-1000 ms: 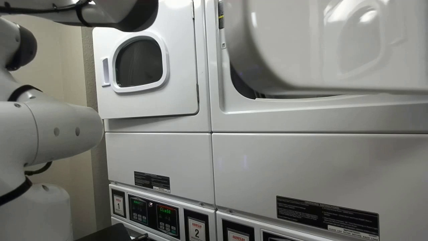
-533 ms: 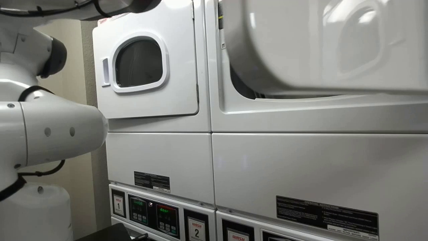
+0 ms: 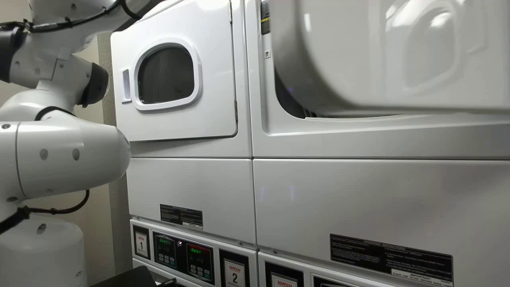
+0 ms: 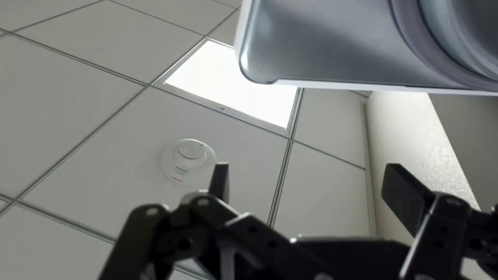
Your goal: Close the second washing machine from the left at the top
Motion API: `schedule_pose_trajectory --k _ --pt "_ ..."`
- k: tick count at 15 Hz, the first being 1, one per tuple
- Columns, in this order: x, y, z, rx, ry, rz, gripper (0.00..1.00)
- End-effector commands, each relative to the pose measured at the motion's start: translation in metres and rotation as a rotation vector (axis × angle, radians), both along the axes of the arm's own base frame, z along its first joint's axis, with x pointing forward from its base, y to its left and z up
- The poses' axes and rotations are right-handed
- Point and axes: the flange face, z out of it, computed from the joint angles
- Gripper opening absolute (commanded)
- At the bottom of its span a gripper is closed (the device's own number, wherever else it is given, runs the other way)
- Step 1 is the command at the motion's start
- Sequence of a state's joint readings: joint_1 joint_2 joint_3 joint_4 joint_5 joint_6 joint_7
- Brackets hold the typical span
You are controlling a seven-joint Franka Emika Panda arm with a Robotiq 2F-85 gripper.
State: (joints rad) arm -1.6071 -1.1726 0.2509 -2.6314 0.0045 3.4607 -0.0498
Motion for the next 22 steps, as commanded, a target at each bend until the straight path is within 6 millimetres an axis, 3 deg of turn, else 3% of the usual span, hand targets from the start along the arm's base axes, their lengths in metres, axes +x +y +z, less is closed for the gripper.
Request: schedule_pose_trajectory --k 1,5,7,14,22 --pt "-0.038 -0.014 -0.006 0.023 0.017 -0.093 1.0" --pt "-0.084 -0.028 -0.012 0.141 0.011 -0.118 1.0" --pt "-0.097 -0.038 -0.018 0.241 0.014 -0.105 1.0" --pt "-0.108 -0.067 -0.036 0.51 0.016 -0.051 1.0" --pt "-0.112 -0.104 -0.044 0.566 0.018 -0.088 1.0"
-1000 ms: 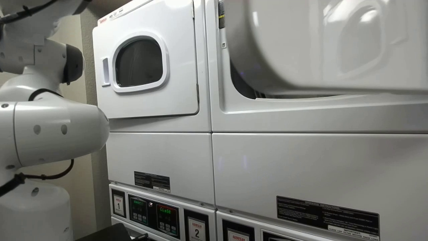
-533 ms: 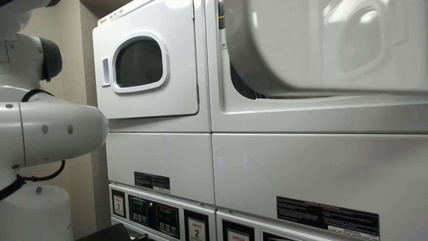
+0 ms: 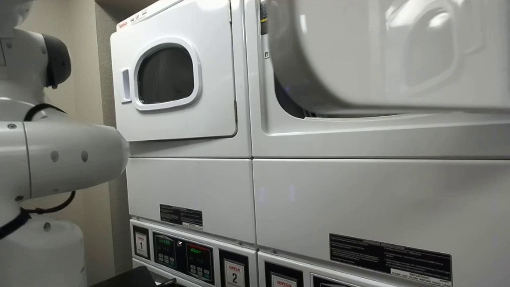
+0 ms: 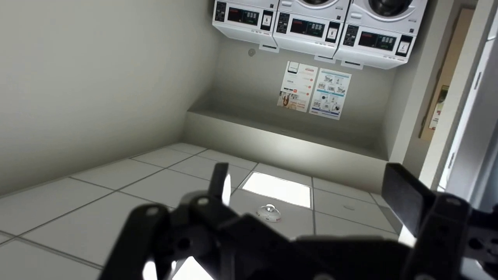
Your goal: Close the second washing machine from the left at the top
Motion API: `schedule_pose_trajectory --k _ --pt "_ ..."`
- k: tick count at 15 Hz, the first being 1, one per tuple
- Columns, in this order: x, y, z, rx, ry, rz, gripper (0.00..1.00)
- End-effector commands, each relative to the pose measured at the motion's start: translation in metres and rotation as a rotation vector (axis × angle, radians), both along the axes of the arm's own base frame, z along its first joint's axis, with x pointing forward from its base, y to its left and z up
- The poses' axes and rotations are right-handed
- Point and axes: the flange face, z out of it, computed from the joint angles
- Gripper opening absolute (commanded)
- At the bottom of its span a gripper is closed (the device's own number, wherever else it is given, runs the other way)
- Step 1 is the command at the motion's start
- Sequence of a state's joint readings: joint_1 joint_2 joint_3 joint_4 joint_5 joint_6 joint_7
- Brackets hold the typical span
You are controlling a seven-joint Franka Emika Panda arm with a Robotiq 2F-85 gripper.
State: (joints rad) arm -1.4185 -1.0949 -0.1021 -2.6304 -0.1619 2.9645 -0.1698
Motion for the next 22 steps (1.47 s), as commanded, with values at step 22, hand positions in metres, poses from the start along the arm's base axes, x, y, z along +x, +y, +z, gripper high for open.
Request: schedule_pose_trajectory --k 22 --pt "0.059 0.05 -0.034 0.533 0.052 0.654 1.0"
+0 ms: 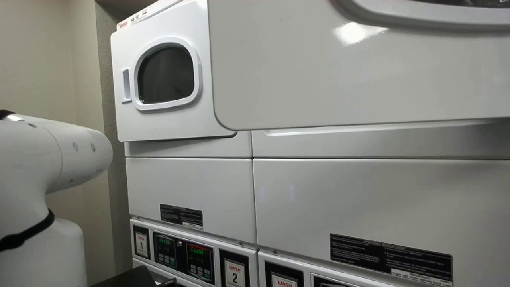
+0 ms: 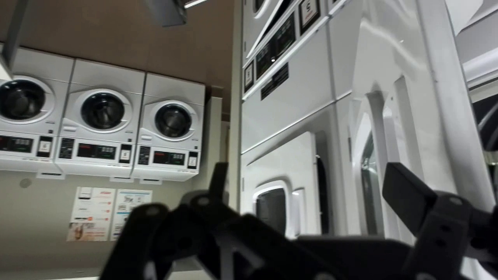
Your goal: Close the second washing machine from the left at the top
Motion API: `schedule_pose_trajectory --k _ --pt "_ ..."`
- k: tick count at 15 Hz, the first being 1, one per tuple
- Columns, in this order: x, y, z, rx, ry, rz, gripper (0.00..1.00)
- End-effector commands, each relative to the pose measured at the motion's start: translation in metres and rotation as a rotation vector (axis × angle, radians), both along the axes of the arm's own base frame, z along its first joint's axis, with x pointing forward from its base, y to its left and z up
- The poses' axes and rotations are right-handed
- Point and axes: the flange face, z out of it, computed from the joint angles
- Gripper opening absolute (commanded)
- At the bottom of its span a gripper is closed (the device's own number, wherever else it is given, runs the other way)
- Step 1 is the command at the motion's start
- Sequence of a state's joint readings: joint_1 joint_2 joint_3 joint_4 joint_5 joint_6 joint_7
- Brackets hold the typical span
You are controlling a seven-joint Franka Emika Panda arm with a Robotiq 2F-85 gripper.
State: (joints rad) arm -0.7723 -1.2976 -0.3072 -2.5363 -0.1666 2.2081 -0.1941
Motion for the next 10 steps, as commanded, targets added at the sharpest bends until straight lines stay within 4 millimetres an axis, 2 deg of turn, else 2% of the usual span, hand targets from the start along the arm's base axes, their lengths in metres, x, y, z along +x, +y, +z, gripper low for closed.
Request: schedule_pose_trajectory --k 1,5,10 --pt "0.027 0.02 -0.01 0.001 0.026 0.118 1.0" --pt "0.05 0.03 -0.021 -0.032 0.019 0.196 1.0" --pt "0.089 0.041 -0.031 -0.111 0.007 0.275 1.0"
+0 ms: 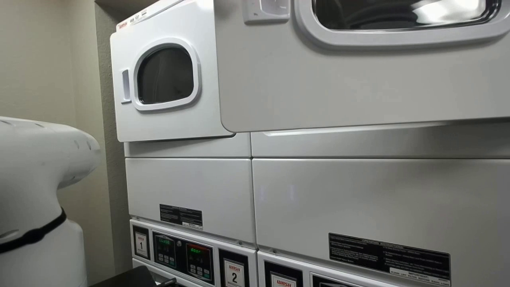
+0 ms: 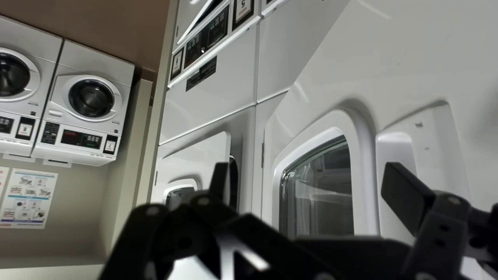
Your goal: Close the second washing machine from the left at the top
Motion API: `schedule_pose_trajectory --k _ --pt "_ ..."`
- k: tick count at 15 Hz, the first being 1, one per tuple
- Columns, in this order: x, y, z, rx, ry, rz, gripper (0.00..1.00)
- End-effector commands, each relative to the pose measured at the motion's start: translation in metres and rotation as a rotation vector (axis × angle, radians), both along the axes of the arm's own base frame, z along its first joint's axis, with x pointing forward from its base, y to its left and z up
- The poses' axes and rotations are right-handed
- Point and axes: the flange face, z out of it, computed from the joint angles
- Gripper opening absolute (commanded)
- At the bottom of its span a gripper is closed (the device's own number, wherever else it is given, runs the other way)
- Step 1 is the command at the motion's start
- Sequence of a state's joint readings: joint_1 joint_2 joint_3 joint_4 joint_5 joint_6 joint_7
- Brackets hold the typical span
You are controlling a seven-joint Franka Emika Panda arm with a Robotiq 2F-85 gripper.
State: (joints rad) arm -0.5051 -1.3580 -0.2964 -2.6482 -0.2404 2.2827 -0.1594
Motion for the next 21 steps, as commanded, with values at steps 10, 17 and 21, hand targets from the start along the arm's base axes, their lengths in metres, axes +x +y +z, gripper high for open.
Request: schedule_pose_trajectory --k 10,17,21 --pt "0.093 0.069 0.0 -0.104 -0.057 0.247 1.0" --pt "0.128 0.082 -0.009 -0.08 -0.051 0.33 1.0" --pt "0.15 0.09 -0.01 -0.023 -0.075 0.384 1.0"
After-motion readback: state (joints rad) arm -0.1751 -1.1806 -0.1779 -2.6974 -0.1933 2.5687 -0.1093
